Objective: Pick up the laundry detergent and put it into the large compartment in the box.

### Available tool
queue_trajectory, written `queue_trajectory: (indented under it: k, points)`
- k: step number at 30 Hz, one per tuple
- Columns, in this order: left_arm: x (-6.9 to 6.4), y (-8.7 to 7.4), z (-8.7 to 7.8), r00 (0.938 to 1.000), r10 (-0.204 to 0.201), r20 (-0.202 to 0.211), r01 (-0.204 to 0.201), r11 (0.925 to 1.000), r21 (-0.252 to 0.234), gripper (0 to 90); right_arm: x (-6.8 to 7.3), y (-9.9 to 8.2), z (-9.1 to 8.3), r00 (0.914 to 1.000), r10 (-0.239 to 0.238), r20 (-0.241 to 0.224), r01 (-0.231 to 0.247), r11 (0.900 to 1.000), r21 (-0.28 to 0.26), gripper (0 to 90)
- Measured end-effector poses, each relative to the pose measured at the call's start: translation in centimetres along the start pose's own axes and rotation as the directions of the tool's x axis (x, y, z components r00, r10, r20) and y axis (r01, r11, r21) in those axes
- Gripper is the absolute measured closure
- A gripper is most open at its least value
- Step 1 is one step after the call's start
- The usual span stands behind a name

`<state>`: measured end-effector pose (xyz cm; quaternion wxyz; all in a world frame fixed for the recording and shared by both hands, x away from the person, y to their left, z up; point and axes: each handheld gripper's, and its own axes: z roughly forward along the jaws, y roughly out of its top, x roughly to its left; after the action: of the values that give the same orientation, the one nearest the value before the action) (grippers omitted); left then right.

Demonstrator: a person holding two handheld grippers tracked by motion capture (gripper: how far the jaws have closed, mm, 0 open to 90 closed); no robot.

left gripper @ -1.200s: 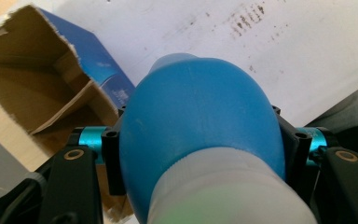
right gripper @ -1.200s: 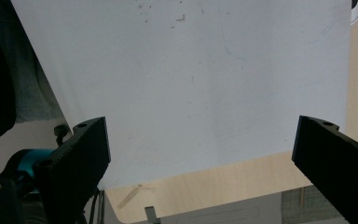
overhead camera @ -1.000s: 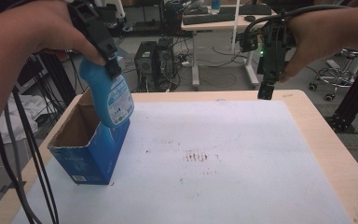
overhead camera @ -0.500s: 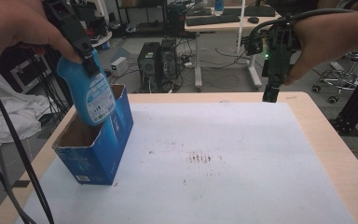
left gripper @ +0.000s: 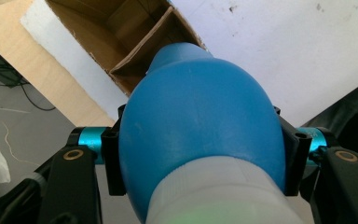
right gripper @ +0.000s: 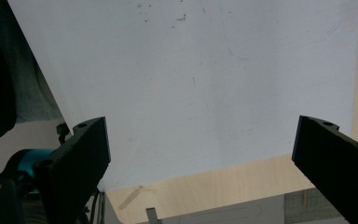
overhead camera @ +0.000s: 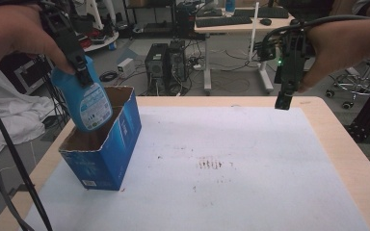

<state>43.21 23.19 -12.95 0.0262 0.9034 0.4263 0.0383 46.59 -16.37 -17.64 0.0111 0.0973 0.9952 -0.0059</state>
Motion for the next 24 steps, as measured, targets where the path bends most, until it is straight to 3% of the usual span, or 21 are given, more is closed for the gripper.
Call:
queue_trajectory:
  k: [3, 9, 14, 19, 21, 24]
  points:
    - [0.3, -0.2, 1.0, 0.9994, 0.034, -0.003, -0.033, 0.9994, 0.013, 36.8, 0.0, 0.0, 0.0, 1.0000, -0.001, 0.001, 0.001, 1.0000, 0.002, 3.3]
    - [0.8, -0.6, 2.7, 0.9989, 0.046, 0.006, -0.047, 0.9984, 0.031, 36.9, 0.2, -0.1, 0.1, 0.9999, 0.013, 0.001, -0.013, 0.9999, 0.001, 3.3]
    - [0.9, -0.8, 4.1, 0.9968, 0.080, 0.008, -0.080, 0.9962, 0.033, 36.9, 0.2, -0.1, 0.0, 1.0000, 0.006, 0.000, -0.006, 1.0000, -0.002, 3.3]
    - [1.0, -0.9, 6.5, 0.9891, 0.147, 0.013, -0.147, 0.9885, 0.036, 37.0, 0.2, 0.1, 0.1, 1.0000, 0.000, 0.000, 0.000, 1.0000, 0.008, 3.3]
    - [1.0, -0.8, 7.5, 0.9852, 0.170, 0.018, -0.171, 0.9833, 0.062, 37.0, 0.2, 0.2, 0.1, 1.0000, 0.008, -0.002, -0.008, 1.0000, 0.006, 3.3]
    - [1.1, -0.9, 8.9, 0.9830, 0.178, 0.045, -0.180, 0.9816, 0.062, 37.0, 0.2, 0.3, 0.2, 1.0000, 0.007, 0.000, -0.007, 0.9999, 0.009, 3.3]
